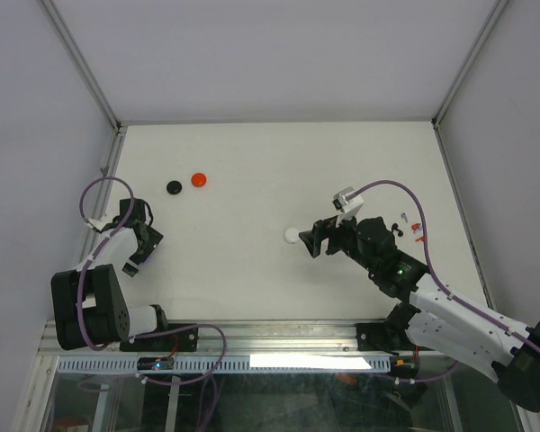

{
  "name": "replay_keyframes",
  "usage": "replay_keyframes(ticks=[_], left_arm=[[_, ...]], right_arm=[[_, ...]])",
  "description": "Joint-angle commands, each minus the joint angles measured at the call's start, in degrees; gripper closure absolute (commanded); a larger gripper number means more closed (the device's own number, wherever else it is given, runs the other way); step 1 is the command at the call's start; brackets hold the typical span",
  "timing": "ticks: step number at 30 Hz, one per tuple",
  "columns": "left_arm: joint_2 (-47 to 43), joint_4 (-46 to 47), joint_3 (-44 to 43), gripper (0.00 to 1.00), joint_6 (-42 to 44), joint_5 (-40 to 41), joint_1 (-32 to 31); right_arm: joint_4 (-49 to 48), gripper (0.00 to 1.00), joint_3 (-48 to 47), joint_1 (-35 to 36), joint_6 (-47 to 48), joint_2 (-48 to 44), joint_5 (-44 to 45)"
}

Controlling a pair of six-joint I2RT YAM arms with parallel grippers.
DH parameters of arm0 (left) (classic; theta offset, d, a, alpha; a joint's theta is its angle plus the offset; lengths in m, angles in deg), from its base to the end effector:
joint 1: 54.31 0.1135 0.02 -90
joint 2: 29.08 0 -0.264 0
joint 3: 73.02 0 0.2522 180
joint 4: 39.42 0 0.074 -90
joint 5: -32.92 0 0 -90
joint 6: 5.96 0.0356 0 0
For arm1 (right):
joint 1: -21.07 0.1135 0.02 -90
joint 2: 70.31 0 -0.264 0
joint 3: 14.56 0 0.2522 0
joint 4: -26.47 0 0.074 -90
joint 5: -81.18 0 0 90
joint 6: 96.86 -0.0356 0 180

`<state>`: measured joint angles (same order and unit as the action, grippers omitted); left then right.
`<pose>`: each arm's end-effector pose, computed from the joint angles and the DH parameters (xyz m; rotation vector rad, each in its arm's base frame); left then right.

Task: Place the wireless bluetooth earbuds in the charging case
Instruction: Pick up the charging case at the center of the board.

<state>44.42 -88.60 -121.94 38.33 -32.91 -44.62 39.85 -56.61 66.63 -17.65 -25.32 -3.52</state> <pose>0.1988 0.0487 0.1595 -1.3343 2.3633 0.4327 0.1355 0.1335 0.2565 -0.5038 1.8290 0.5933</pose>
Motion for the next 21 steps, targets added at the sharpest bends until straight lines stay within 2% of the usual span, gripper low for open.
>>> replay_keyframes(ticks=[1,11,21], left_arm=[[1.9,1.9,-3.0,0.12,-1.3,2.9,0.8],[5.2,3.1,-3.0,0.32,-2.2,-0.4,1.2],[1.6,3.2,-1.7,0.50,0.1,-4.2,1.1]], right_arm=[[-3.4,0.18,-0.4,0.3,0.9,-0.8,1.6],[-3.1,0.18,-0.6,0.5,1.1,-0.6,1.9],[-1.9,0.18,-1.6,0.4,1.2,0.9,2.0]])
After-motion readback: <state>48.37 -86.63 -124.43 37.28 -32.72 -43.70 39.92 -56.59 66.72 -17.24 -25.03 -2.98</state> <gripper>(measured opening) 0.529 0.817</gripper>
